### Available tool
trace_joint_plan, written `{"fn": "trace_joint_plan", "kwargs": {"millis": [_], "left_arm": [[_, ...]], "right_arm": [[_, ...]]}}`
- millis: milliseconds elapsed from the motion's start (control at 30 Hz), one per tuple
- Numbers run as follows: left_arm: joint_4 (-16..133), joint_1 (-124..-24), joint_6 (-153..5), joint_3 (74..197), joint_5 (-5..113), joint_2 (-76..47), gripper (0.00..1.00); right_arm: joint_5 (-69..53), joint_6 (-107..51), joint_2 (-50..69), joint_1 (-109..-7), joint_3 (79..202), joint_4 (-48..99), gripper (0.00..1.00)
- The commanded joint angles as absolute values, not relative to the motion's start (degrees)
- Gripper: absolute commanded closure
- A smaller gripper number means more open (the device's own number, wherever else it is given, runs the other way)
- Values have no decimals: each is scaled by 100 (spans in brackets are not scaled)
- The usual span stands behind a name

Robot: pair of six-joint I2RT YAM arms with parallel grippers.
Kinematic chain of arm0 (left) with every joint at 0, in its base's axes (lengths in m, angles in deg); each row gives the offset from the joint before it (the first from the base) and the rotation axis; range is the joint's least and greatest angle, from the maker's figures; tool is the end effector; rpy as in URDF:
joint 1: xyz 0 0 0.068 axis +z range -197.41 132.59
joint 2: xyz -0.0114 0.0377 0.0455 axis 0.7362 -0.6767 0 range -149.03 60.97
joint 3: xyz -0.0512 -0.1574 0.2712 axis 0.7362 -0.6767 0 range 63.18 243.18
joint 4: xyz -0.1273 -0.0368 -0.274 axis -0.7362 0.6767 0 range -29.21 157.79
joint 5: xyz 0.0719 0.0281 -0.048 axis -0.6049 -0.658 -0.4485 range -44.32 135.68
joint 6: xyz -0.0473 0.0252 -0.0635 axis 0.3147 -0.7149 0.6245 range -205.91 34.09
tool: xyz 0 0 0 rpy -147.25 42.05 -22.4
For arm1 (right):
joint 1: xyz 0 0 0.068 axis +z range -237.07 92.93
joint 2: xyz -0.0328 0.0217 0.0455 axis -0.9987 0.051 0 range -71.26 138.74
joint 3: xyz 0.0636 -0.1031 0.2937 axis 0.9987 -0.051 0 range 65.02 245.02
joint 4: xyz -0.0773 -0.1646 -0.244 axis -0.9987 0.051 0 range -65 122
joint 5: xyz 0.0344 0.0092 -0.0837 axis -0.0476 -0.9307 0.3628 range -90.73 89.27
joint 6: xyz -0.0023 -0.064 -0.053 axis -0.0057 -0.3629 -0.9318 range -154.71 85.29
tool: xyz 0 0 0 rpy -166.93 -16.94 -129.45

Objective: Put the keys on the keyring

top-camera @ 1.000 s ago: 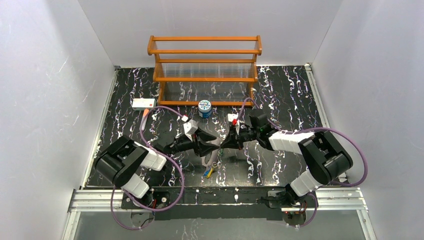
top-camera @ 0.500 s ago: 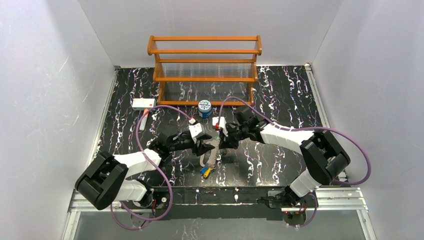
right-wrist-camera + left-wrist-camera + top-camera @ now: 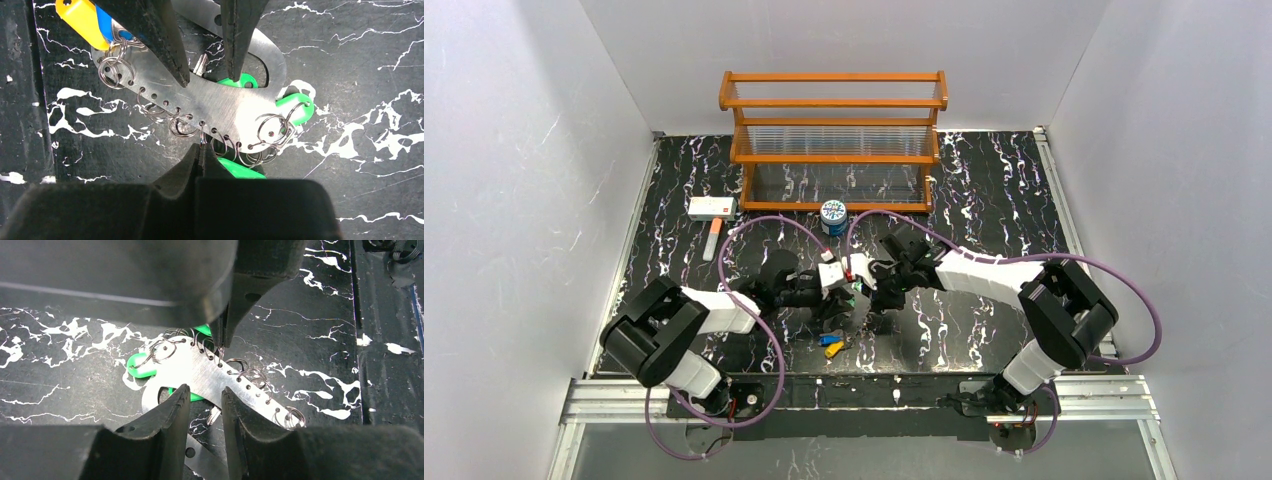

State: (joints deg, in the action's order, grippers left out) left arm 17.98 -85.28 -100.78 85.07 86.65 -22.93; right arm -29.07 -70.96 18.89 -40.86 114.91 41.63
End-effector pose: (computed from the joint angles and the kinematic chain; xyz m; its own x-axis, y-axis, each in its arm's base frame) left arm 0.2060 -0.2205 0.1514 -0.0064 0.2506 -0.9681 0.9870 0.1569 0.0341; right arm 0.2218 0.2812 0.1664 0.0145 -0.7370 -0.6757 -0.9998 -0.0174 -0.0025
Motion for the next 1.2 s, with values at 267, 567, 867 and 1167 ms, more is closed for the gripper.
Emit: {"fn": "trace_joint_plan", "kwargs": {"millis": [267, 567, 867, 1167], "left_arm": [[549, -8849, -10155, 8332, 8609, -2746, 77], [-1298, -8854, -9866, 7207, 7962, -2378, 72], [-2173, -8856, -9806, 7227, 8252, -2927, 70], [-2233, -9048, -9850, 7582, 8553, -3468, 70]], "right_arm": [[-3297, -6786, 1561, -4013, 11233, 3276, 99], [-3310, -6643, 1146, -4056, 10453, 2368, 99], [-3526, -6671, 895, -4076, 10219, 2070, 99], [-3598, -6650, 881, -4087, 10227, 2052, 99]]}}
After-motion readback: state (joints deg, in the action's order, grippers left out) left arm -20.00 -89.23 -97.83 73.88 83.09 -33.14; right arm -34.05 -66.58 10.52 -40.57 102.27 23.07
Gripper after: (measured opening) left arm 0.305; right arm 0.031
